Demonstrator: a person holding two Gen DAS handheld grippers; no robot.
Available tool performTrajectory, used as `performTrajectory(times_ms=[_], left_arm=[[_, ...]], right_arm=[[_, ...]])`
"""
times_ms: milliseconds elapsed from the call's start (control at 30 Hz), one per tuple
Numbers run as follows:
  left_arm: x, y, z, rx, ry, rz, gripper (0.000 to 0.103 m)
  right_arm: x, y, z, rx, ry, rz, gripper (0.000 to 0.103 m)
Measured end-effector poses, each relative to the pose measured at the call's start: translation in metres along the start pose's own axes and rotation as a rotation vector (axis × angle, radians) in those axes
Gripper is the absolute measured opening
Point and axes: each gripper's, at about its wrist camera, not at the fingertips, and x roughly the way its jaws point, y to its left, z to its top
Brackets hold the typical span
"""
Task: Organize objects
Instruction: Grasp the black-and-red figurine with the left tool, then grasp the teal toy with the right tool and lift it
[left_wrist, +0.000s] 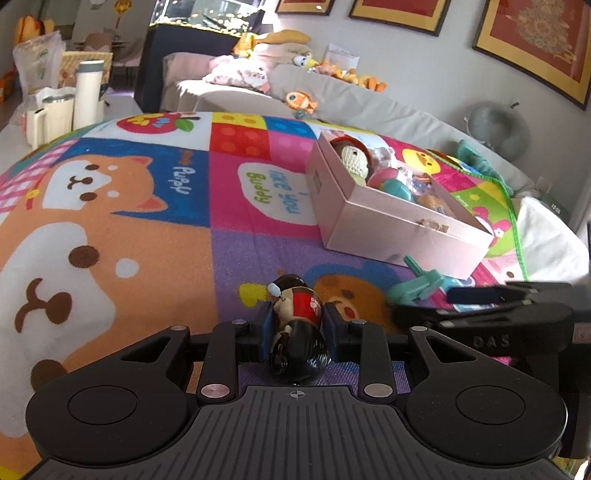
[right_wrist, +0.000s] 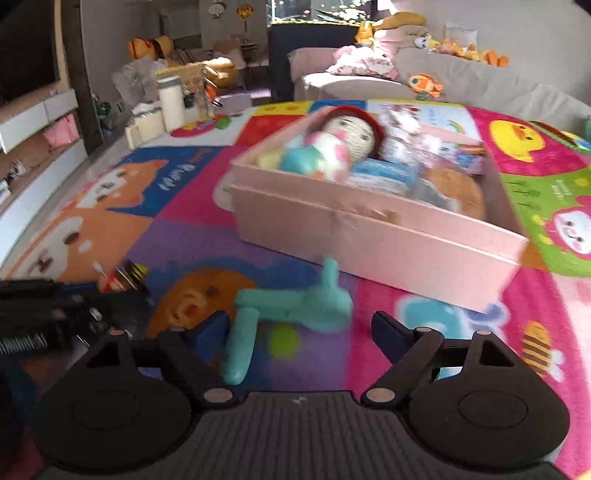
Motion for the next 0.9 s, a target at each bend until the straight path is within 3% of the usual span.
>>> performTrajectory(times_ms=[300, 433, 533, 633, 900], left_arm=[[0.000, 0.001, -0.001, -0.001, -0.003, 0.004, 0.032], [0.002, -0.007, -0.002, 0.040, -0.001, 0.037, 0.033], [0.002, -0.010, -0.002, 0.058, 0.000, 0.050, 0.033], [0.002, -0.011, -0.002, 0.062, 0.000, 0.053, 0.034], [0.002, -0.015, -0.003, 0.077, 0.000, 0.065, 0.034]], right_arm=[[-0.025, -0.044, -0.023, 0.075, 0.009, -0.124, 0.091], [-0.028, -0.046, -0.028, 0.092, 0.006, -0.111, 0.091], [-0.028, -0.034, -0.029, 0.067, -0.007, -0.064, 0.090], [-0.027, -0.018, -0.028, 0.018, -0.026, -0.034, 0.081], [-0.028, 0.009, -0.025, -0.037, -0.035, 0.082, 0.079]])
